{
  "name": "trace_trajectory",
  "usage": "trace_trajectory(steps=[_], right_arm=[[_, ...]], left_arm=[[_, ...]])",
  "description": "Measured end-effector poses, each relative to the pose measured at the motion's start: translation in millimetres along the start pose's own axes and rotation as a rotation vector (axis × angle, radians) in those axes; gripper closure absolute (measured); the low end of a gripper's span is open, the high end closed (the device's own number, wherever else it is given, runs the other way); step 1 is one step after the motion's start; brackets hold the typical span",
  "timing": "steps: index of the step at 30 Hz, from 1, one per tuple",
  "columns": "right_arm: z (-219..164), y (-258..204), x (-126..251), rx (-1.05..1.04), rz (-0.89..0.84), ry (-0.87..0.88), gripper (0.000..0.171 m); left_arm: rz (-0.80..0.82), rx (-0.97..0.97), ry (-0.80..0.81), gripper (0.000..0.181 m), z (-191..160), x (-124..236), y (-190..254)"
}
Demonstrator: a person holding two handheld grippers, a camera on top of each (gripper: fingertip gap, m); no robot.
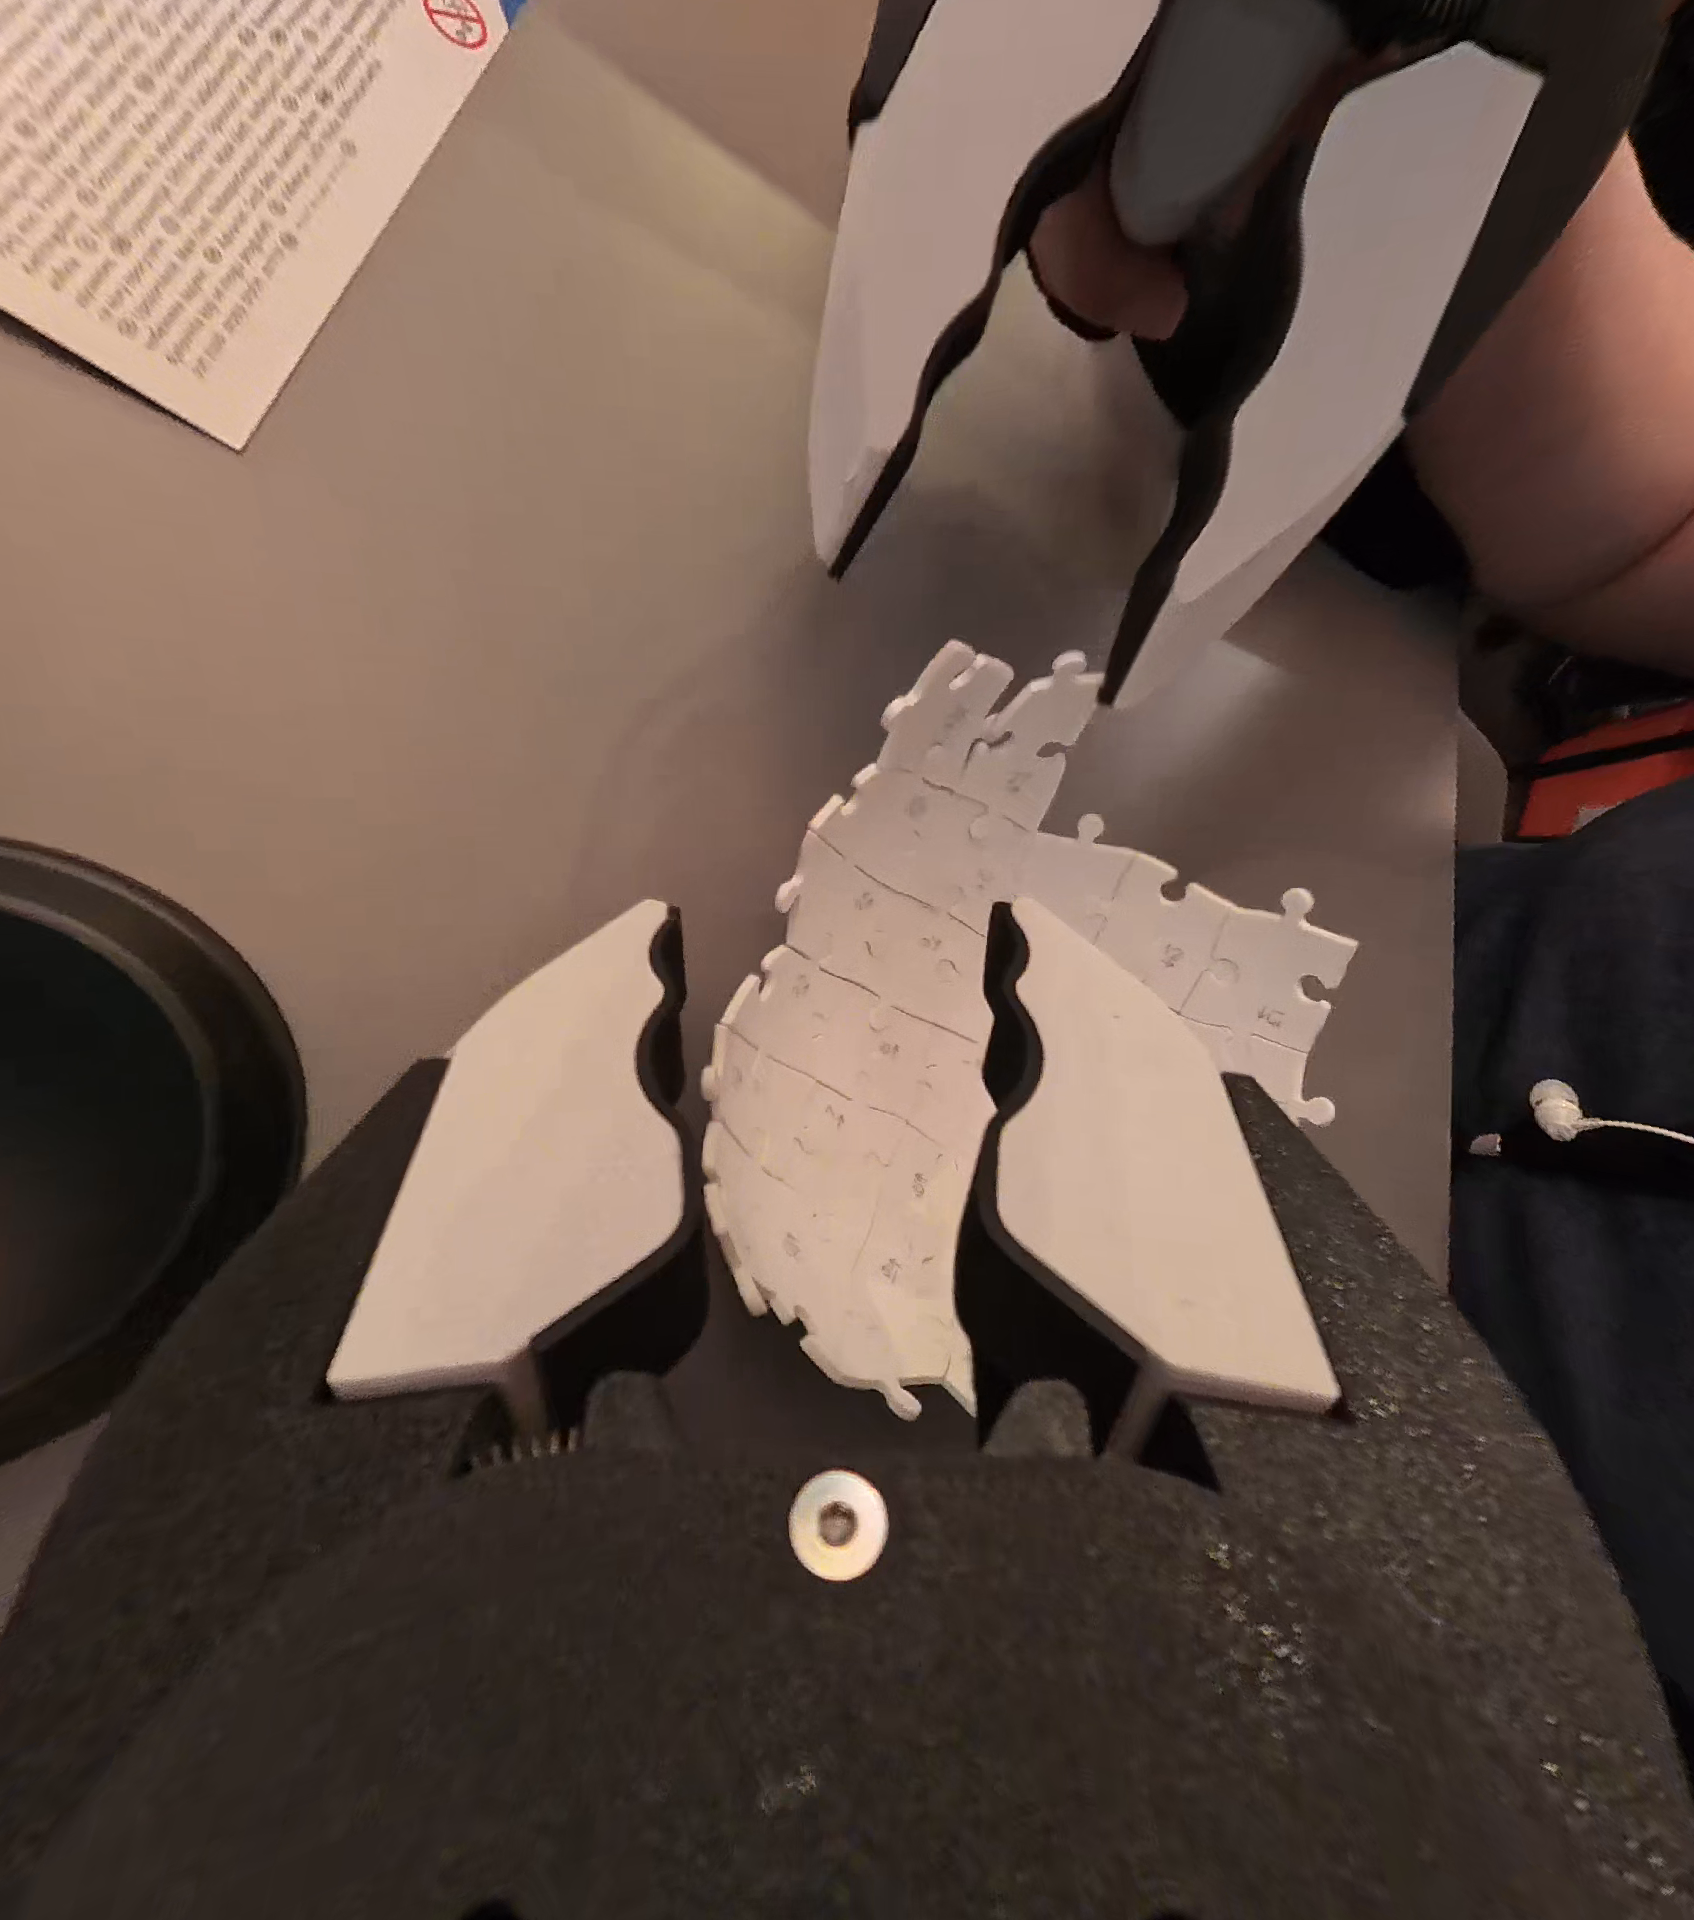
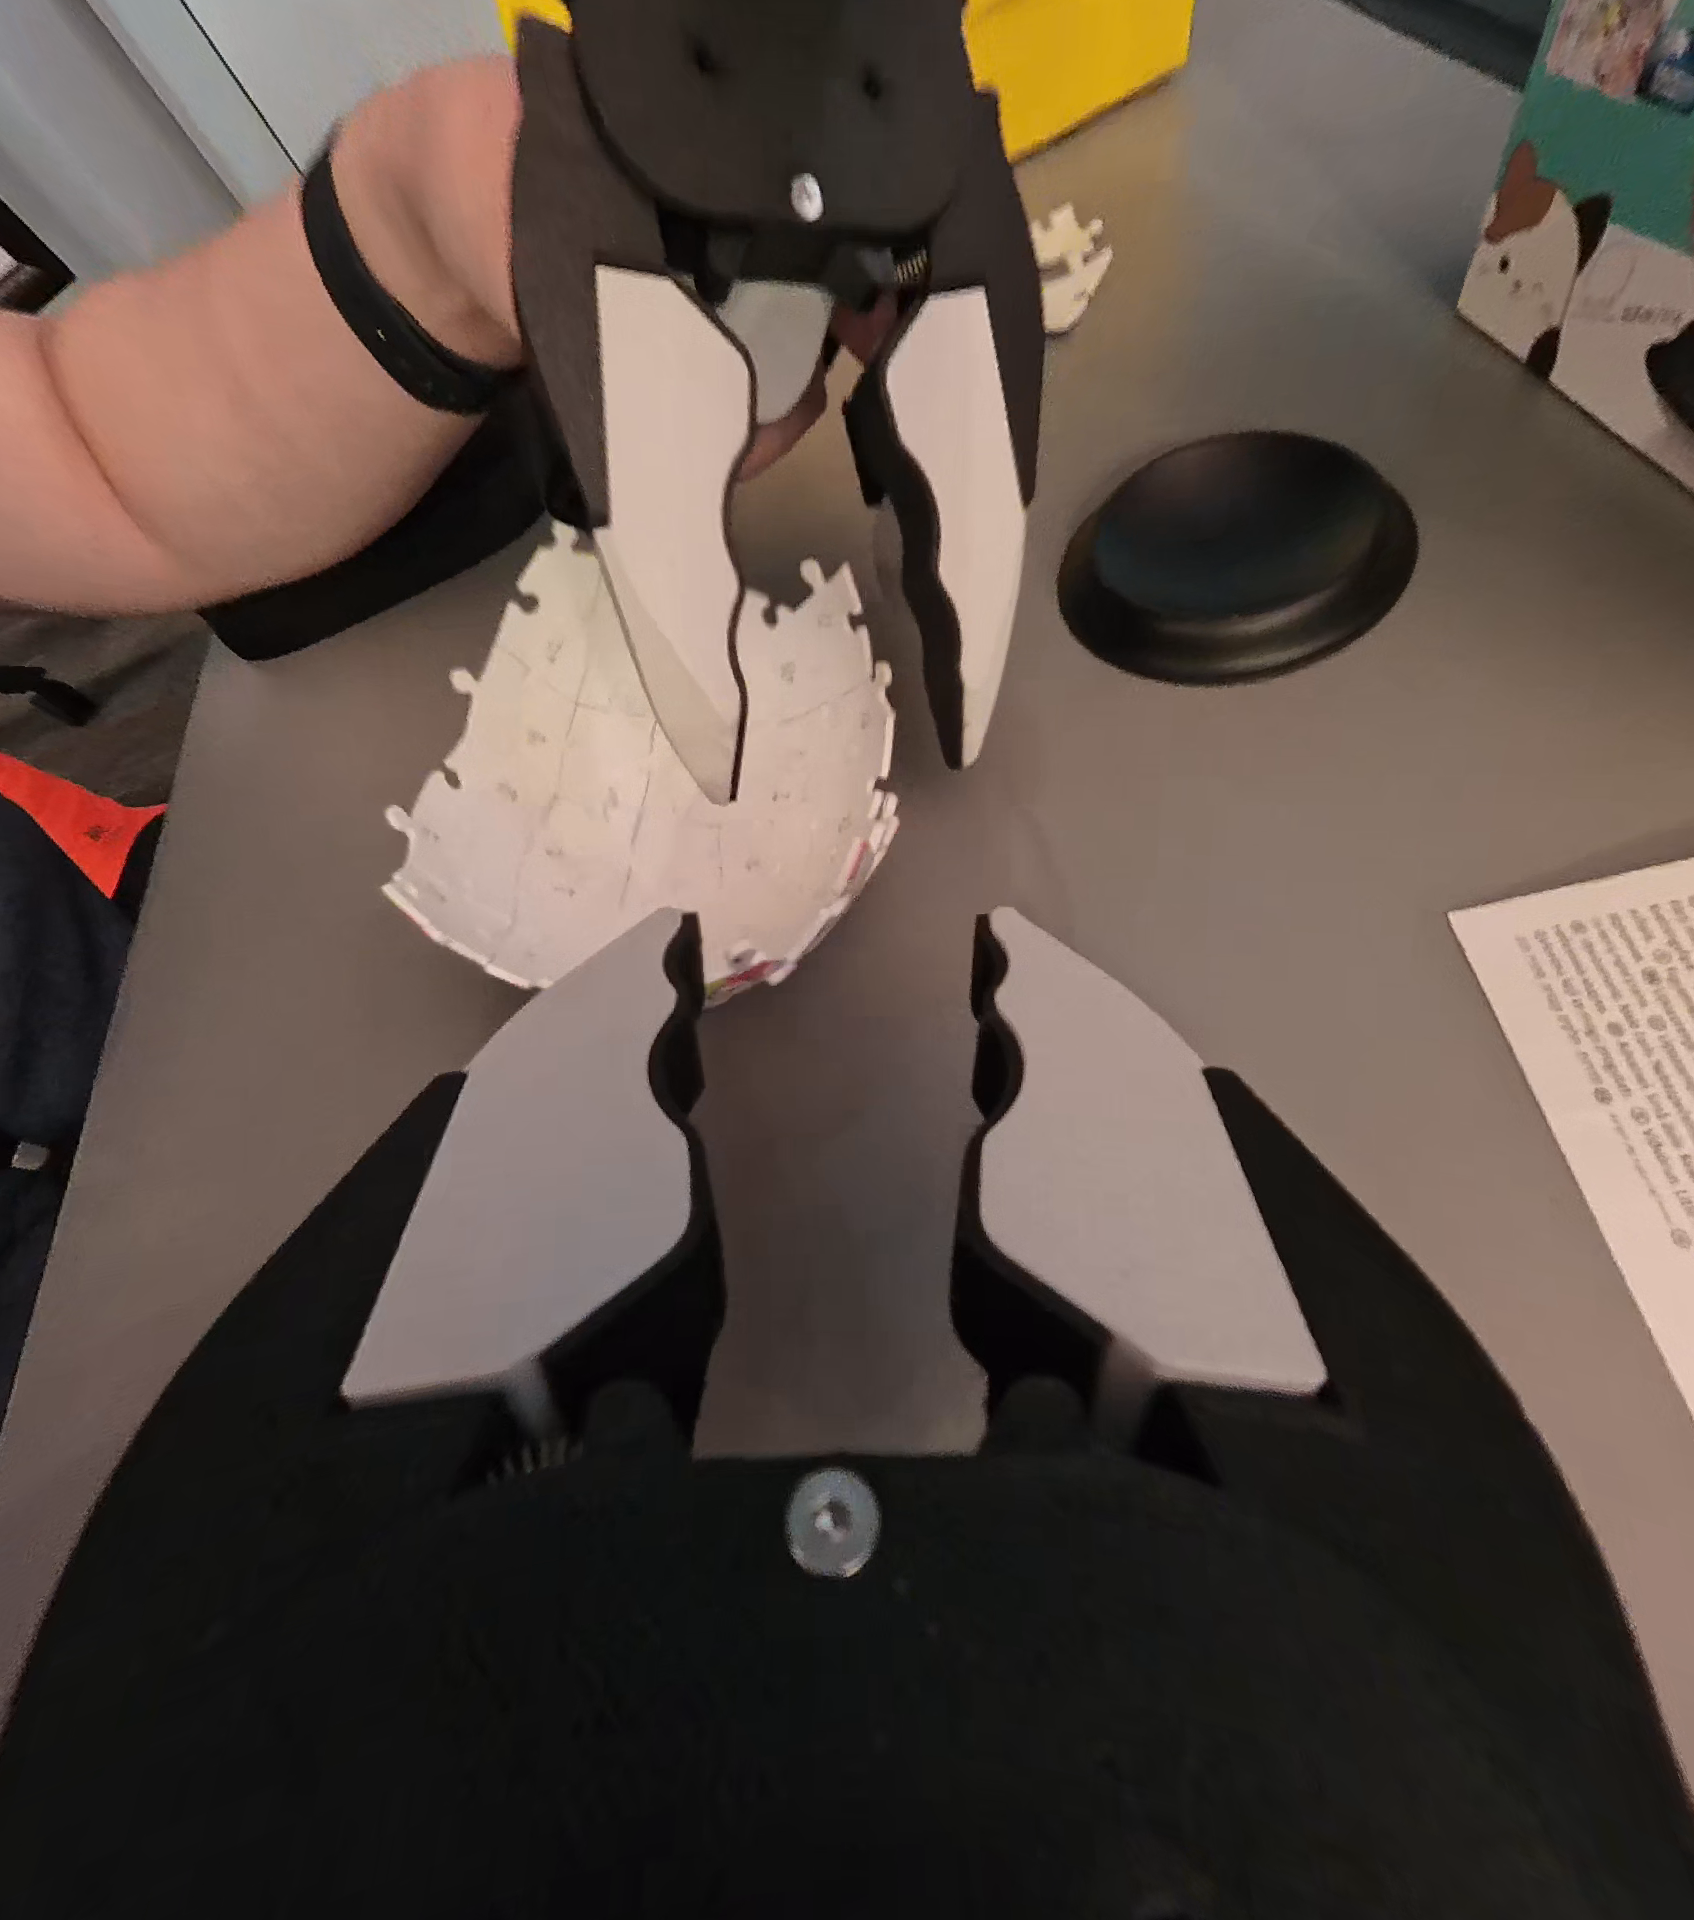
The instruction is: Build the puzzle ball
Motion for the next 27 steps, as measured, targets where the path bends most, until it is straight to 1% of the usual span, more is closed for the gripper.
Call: trace_trajectory(steps=[2, 5, 8, 13, 16, 20, 22, 24, 25, 27], right_arm=[[4.7, -3.7, 4.1, 0.018, 0.032, 0.048, 0.119], [7.6, -6.6, 14.6, 0.021, 0.034, 0.111, 0.119], [2.5, -6.9, 19.4, -0.020, 0.016, 0.106, 0.119], [-12.9, -15.1, 11.4, -0.068, 0.001, 0.061, 0.118], [-16.5, -15.9, 0.6, -0.082, -0.031, 0.053, 0.118], [-16.9, -11.6, -14.1, -0.125, -0.053, 0.020, 0.123], [-14.6, -10.4, -17.4, -0.137, -0.048, 0.032, 0.129], [-12.8, -8.2, -18.8, -0.155, -0.042, 0.044, 0.133], [-12.1, -6.7, -19.4, -0.167, -0.042, 0.047, 0.134], [-10.7, -5.5, -20.0, -0.180, -0.022, 0.053, 0.143]], left_arm=[[0.001, 0.011, 0.013, 0.126, -1.5, 3.8, 2.4], [0.032, -0.009, 0.060, 0.126, 2.2, 14.7, 5.3], [0.060, -0.051, 0.094, 0.124, 8.7, 21.2, 6.0], [0.034, -0.109, 0.074, 0.119, 11.7, 10.4, 6.1], [0.031, -0.130, 0.070, 0.125, 13.4, 5.5, 3.9], [0.022, -0.142, 0.076, 0.147, 13.2, 7.8, 1.2], [0.022, -0.141, 0.095, 0.151, 12.2, 10.4, 0.7], [0.025, -0.135, 0.117, 0.161, 11.0, 12.9, -0.7], [0.021, -0.125, 0.119, 0.162, 9.9, 13.2, -1.9], [0.006, -0.105, 0.115, 0.162, 7.7, 12.4, -3.9]])
Point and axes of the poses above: each gripper's, where its closed fingertips meet, x back along the fingers, z out of its top, y = z × x across the jaws, the point moved 8 cm from there along x, back along the fingers, and after that the axes turned 13 degrees about -x, right-handed, at the moved point
